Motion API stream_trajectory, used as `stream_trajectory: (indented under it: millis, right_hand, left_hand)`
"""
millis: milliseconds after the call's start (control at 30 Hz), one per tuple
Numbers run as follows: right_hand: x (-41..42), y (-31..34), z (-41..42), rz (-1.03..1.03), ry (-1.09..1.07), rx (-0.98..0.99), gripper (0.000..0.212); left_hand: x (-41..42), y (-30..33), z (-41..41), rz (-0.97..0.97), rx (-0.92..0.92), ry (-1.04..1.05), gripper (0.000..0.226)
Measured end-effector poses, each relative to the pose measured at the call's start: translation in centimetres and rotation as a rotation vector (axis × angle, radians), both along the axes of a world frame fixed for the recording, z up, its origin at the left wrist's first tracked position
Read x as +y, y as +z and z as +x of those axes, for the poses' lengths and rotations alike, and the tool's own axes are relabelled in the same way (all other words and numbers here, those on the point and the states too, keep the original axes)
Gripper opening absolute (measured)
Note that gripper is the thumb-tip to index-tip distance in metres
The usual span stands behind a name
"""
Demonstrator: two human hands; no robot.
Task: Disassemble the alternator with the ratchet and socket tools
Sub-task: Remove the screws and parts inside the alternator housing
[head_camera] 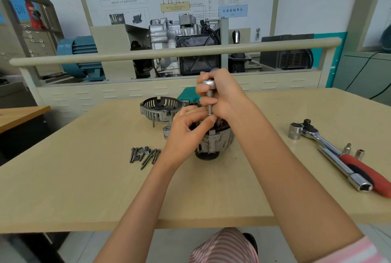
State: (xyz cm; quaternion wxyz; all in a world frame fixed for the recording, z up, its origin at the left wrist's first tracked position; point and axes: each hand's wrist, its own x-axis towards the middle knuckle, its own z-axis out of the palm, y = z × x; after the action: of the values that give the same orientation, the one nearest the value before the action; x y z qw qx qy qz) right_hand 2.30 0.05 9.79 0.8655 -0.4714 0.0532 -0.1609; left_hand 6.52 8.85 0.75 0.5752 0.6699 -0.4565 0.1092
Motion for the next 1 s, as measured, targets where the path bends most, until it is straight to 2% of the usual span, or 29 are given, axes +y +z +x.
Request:
stream_trajectory:
  millis: [100,167,267,333,400,467,533,600,667,767,833,900,933,1000]
  right_hand:
    - [-0.2,-0.1,-0.1,0.004,0.081,-0.004,0.027]
    - [0.3,-0.4,0.1,0.048,-0.074,-0.03,0.022]
    - [1.3,-1.1,0.5,0.124,-0.476,-0.151,0.016]
    - [1.4,-1.3,0.6,0.144,-0.534,-0.184,0.016]
    - [0.9,-0.9,0.4,0.089,-0.38,-0.096,0.02]
    - [0.0,-0.2,0.1,0.013,-0.103,0.003,0.027]
    - [-0.5,0.1,-0.1,-0.019,0.134,0.012,0.025]
    - [0.0,0.1,-0.1,-0.045,0.177,0.009,0.02]
    - [0.9,-0.1,0.1,-0.063,-0.021,0.002,0.021]
    - [2.1,-0.9,0.3,0.04,-0.46,-0.154,0.013]
    - [2.0,-1.1,0.4,0.101,-0.537,-0.194,0.014]
    - [1.5,-0.7,0.4,0.059,-0.403,-0.102,0.019]
    - [1.2,-0.5,0.3,0.009,-0.269,-0.036,0.022]
    - [0.4,0.1,0.1,-0.047,0.047,0.026,0.026]
  left_hand:
    - [0.2,0.0,0.1,0.018,-0.044,-0.016,0.027]
    - [0.2,0.0,0.0,0.014,-0.1,-0.025,0.026]
    - [-0.1,0.0,-0.1,-0.011,-0.083,-0.026,0.032]
    - [-0.1,0.0,-0.1,-0.022,-0.068,-0.012,0.041]
    - [-0.1,-0.1,-0.1,-0.033,-0.044,-0.022,0.023]
    - [0.0,0.0,-0.1,-0.008,-0.03,-0.017,0.014]
    - [0.2,0.1,0.0,0.031,-0.028,-0.008,0.024]
    - [0.4,0.3,-0.1,0.043,-0.04,-0.027,0.032]
    - [0.4,0.3,-0.2,0.034,-0.065,-0.046,0.031]
    - [0.2,0.3,-0.5,0.009,-0.06,-0.031,0.028]
    - [0.0,0.4,-0.7,-0.006,-0.043,-0.02,0.028]
    - [0.0,0.3,-0.6,-0.015,-0.048,-0.016,0.027]
    - [-0.1,0.3,-0.5,-0.006,-0.049,-0.009,0.021]
    - [-0.1,0.2,-0.2,0.021,-0.039,0.009,0.026]
